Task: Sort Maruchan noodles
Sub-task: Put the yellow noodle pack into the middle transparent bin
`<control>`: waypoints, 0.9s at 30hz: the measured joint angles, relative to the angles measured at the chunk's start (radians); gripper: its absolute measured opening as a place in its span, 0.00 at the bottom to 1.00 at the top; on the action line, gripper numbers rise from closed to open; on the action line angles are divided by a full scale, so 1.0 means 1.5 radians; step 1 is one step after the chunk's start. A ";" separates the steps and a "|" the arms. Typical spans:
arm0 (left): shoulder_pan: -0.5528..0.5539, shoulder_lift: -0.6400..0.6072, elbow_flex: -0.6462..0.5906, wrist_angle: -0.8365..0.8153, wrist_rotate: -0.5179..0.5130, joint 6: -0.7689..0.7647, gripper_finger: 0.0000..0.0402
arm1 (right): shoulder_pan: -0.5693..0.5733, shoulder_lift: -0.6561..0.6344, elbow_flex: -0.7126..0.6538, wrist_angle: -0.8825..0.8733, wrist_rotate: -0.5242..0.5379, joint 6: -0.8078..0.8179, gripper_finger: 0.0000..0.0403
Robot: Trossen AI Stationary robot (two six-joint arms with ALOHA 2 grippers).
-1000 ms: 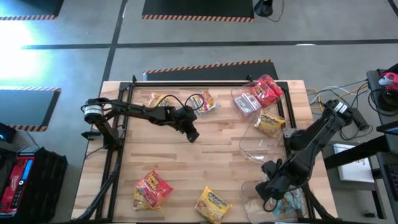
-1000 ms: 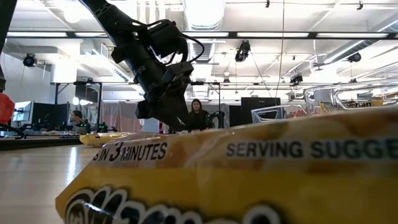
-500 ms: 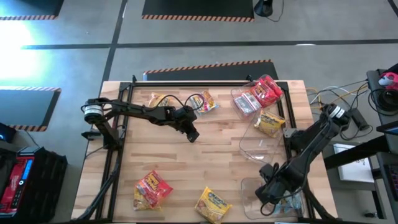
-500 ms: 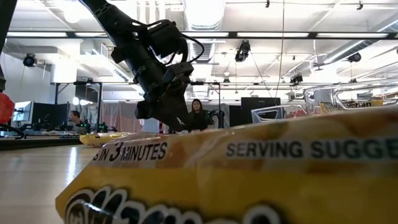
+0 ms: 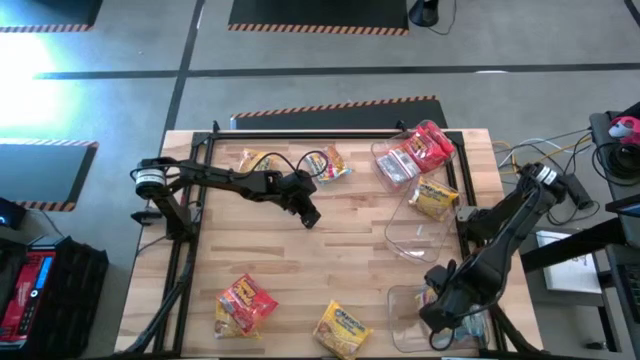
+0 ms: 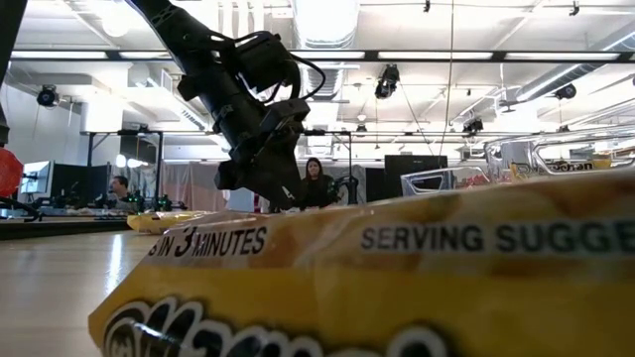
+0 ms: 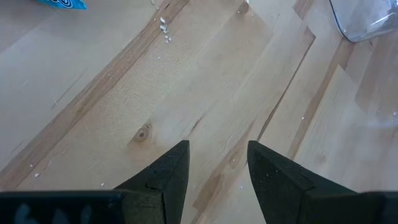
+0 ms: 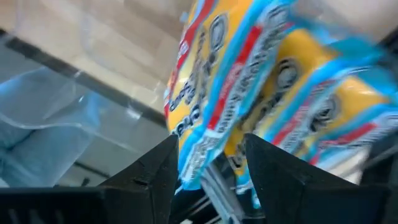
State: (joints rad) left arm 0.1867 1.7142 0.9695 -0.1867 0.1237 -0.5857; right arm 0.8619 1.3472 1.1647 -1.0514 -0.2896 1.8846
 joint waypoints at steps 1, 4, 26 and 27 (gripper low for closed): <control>0.000 0.000 0.000 0.000 0.000 -0.001 0.36 | 0.000 -0.003 0.008 -0.017 0.014 0.000 0.43; 0.000 0.000 0.000 0.000 0.000 -0.009 0.36 | 0.000 -0.010 0.028 -0.045 0.099 -0.001 0.42; -0.171 0.000 0.003 0.066 0.093 -0.193 0.36 | -0.123 -0.005 0.041 0.019 0.560 -0.348 0.35; -0.191 0.000 0.003 0.079 0.086 -0.210 0.36 | -0.132 -0.005 0.041 0.029 0.560 -0.376 0.35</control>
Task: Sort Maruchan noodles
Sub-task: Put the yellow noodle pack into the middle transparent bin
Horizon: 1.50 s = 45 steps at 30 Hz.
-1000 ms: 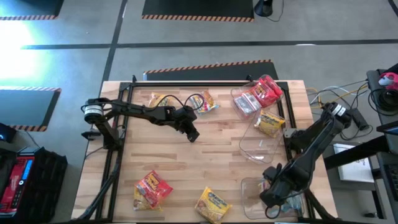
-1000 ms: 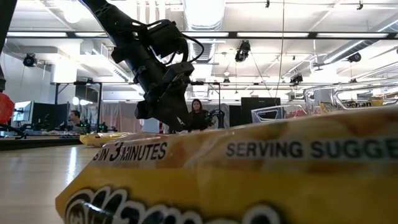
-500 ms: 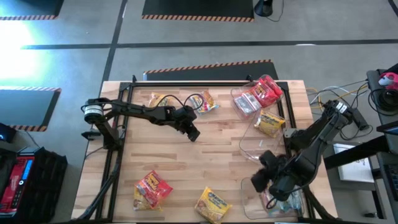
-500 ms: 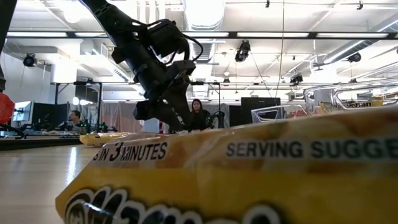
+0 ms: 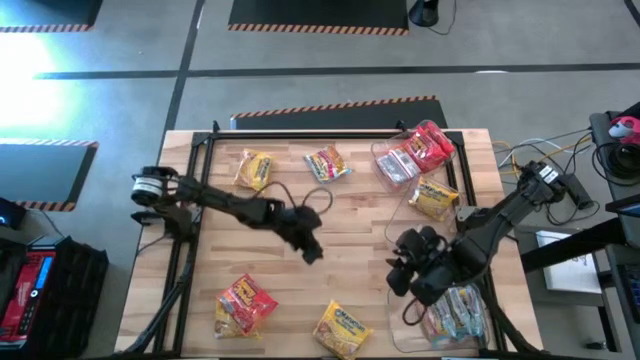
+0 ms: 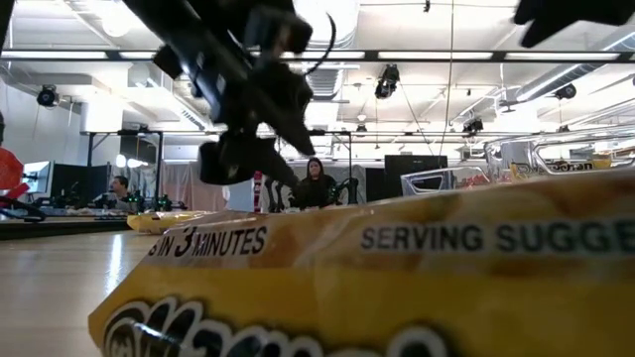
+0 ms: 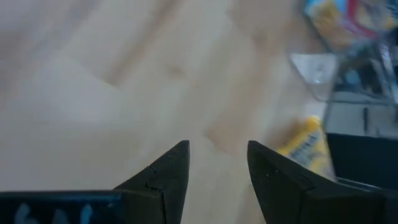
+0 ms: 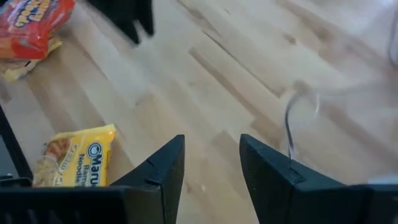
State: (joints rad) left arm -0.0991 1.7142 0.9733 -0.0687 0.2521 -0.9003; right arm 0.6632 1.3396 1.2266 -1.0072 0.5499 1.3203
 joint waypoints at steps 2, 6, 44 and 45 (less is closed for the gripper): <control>-0.035 0.000 0.000 0.029 -0.020 -0.034 0.36 | -0.018 0.000 0.000 0.022 -0.006 -0.053 0.34; -0.093 0.000 0.000 0.086 -0.074 -0.098 0.36 | -0.051 0.000 -0.004 0.082 -0.043 -0.161 0.34; -0.372 0.247 0.324 0.003 -0.331 -0.360 0.36 | -0.055 0.029 -0.136 0.460 -0.327 -0.173 0.34; -0.372 0.249 0.324 -0.001 -0.331 -0.366 0.36 | -0.055 0.029 -0.136 0.460 -0.333 -0.174 0.34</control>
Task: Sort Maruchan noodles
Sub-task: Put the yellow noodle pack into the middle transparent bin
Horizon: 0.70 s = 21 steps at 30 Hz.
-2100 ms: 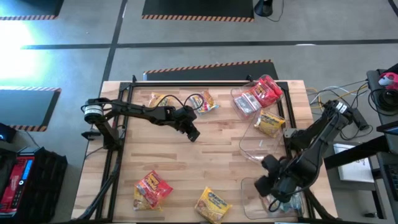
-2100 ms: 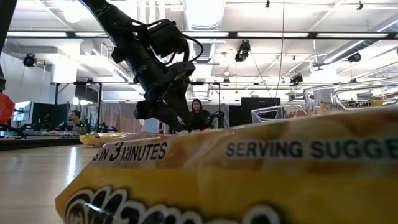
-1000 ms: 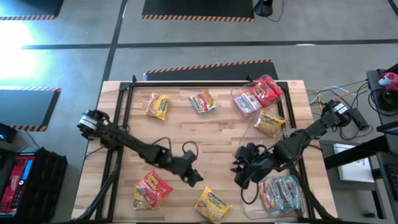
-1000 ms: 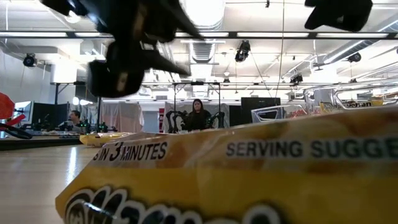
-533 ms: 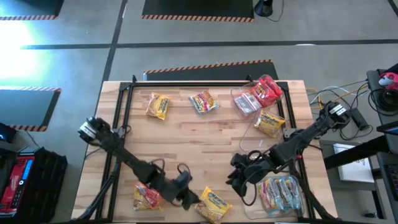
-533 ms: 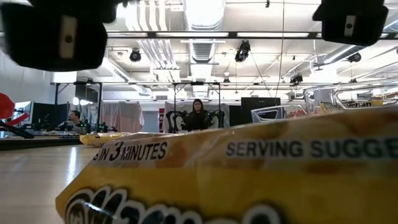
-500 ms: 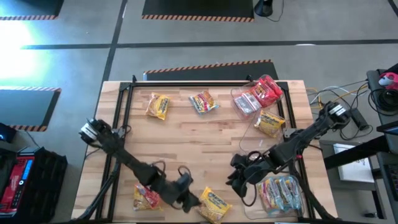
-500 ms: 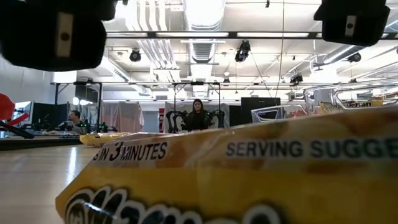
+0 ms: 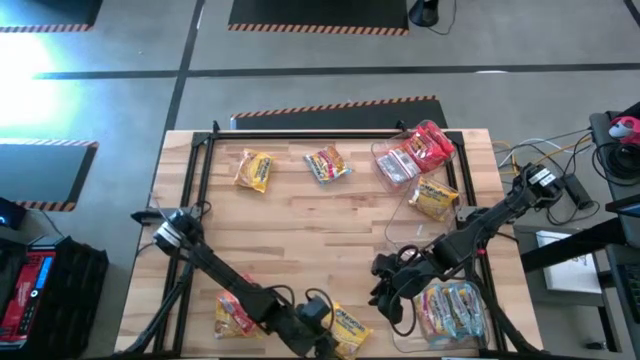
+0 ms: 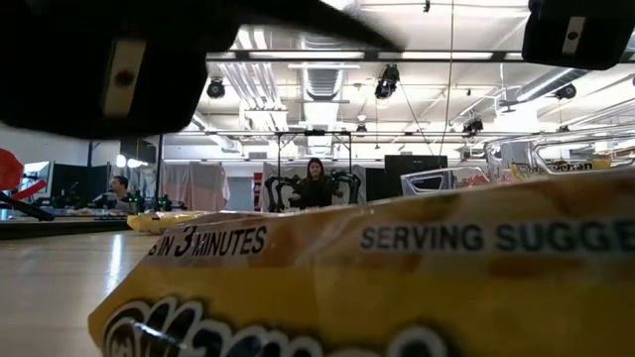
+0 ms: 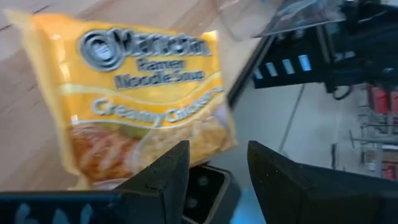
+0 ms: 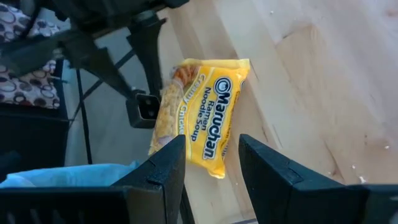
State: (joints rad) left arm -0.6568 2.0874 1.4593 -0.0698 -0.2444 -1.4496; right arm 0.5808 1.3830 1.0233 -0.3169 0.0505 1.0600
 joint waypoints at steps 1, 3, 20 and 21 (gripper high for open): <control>0.001 0.003 -0.001 0.000 0.001 -0.005 0.36 | 0.001 0.000 0.000 0.001 0.000 -0.001 0.34; 0.003 0.005 -0.007 -0.001 0.011 -0.016 0.36 | 0.001 0.000 0.000 0.001 -0.001 -0.008 0.34; 0.011 0.004 -0.079 0.005 0.058 -0.096 0.36 | 0.001 0.000 0.000 0.003 -0.001 -0.033 0.34; 0.014 0.004 -0.080 0.005 0.059 -0.094 0.36 | 0.001 0.000 0.000 0.003 -0.001 -0.033 0.34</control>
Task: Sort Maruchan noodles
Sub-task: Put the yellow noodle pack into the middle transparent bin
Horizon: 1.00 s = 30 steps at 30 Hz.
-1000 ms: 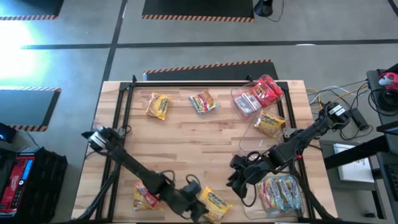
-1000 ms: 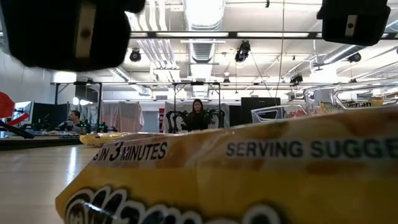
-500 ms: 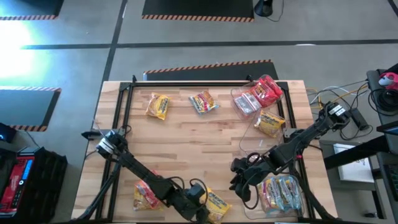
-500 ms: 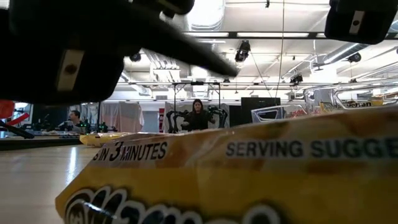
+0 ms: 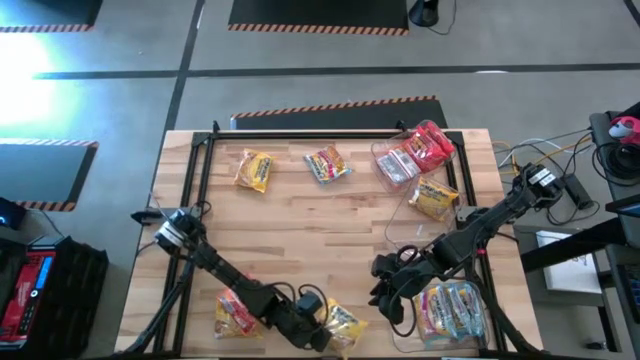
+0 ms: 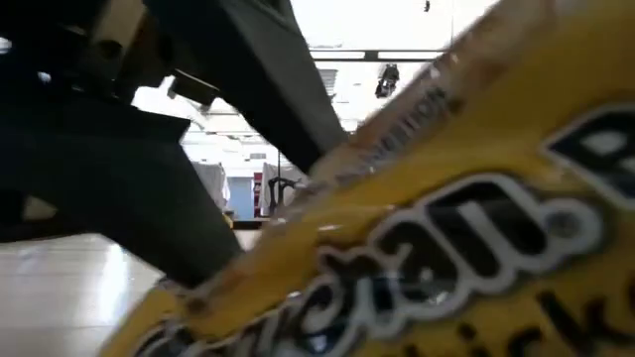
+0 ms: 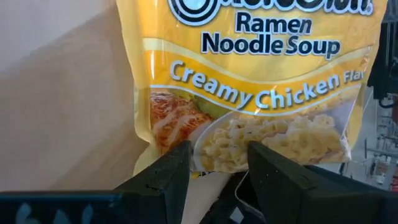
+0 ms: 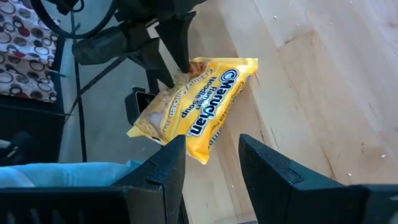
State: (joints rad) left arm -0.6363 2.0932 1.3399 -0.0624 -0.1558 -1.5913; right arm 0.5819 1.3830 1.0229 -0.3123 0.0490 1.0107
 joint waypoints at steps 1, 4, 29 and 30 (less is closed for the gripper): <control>0.003 0.000 0.000 0.000 0.000 0.003 0.36 | 0.000 0.000 0.000 0.000 0.000 0.000 0.34; 0.017 0.000 0.001 -0.001 -0.008 0.018 0.36 | 0.000 0.000 0.000 0.000 0.000 0.000 0.34; 0.193 -0.002 0.000 -0.097 -0.014 0.157 0.36 | -0.048 0.000 -0.001 -0.113 0.035 -0.031 0.34; 0.193 -0.003 0.001 -0.107 -0.014 0.150 0.36 | -0.055 0.000 -0.001 -0.120 0.035 -0.031 0.34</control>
State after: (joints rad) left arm -0.3466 2.0892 1.3411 -0.2222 -0.1770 -1.3661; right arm 0.4993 1.3830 1.0222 -0.4917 0.1017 0.9646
